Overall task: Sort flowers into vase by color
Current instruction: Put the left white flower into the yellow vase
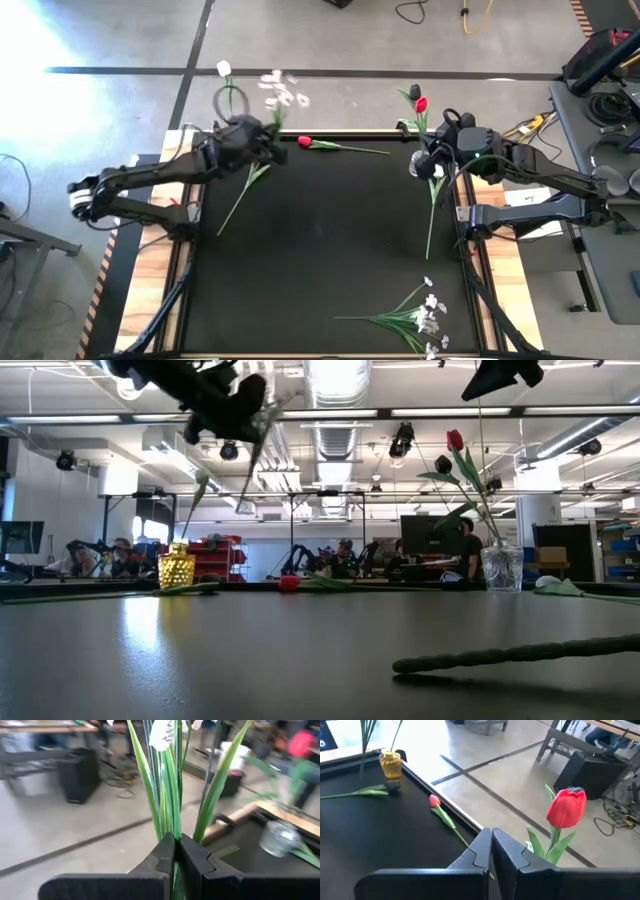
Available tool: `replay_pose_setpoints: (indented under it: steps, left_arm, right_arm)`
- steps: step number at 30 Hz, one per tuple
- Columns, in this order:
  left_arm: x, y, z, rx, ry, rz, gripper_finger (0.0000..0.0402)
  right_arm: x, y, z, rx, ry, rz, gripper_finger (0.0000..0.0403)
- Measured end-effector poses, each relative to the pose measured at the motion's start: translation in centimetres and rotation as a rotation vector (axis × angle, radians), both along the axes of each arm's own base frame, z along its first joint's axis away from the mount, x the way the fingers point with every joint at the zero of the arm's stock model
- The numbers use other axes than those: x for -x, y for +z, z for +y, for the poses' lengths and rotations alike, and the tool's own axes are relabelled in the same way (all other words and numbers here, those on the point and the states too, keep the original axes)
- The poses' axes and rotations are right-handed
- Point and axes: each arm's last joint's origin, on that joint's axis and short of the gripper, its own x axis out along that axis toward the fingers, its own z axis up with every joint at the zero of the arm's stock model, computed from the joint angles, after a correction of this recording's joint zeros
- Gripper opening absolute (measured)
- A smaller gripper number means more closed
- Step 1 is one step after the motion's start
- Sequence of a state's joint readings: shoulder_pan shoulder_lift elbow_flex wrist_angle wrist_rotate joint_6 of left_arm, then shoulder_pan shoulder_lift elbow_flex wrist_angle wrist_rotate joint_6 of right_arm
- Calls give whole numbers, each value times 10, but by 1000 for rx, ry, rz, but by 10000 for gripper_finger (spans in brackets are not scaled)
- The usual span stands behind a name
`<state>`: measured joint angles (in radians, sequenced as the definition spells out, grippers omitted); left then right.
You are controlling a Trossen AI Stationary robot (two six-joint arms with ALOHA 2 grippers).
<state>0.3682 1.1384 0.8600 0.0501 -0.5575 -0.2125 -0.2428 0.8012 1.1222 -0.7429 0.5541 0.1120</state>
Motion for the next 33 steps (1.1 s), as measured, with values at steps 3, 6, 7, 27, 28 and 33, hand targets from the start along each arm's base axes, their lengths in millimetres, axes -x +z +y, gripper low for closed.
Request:
replay_pose_setpoints:
  steps: [3,6,7,27,28,33]
  left_arm:
    - [24,-4,4,-50,88,-53,0]
    - [44,-10,4,-113,152,-106,0]
    - [50,-12,4,-131,168,-121,0]
    - [113,-33,30,-259,409,-82,0]
    - [114,-35,32,-259,412,-80,0]
    - [117,-42,41,-275,426,-64,0]
  right_arm:
    - [-3,2,-1,15,-16,-24,9]
    - [-6,2,-2,21,-23,-32,9]
    - [-7,2,-2,22,-26,-33,9]
    - [-16,3,-6,50,-67,-60,9]
    - [-16,4,-6,51,-67,-64,9]
    - [-16,5,-6,51,-69,-78,9]
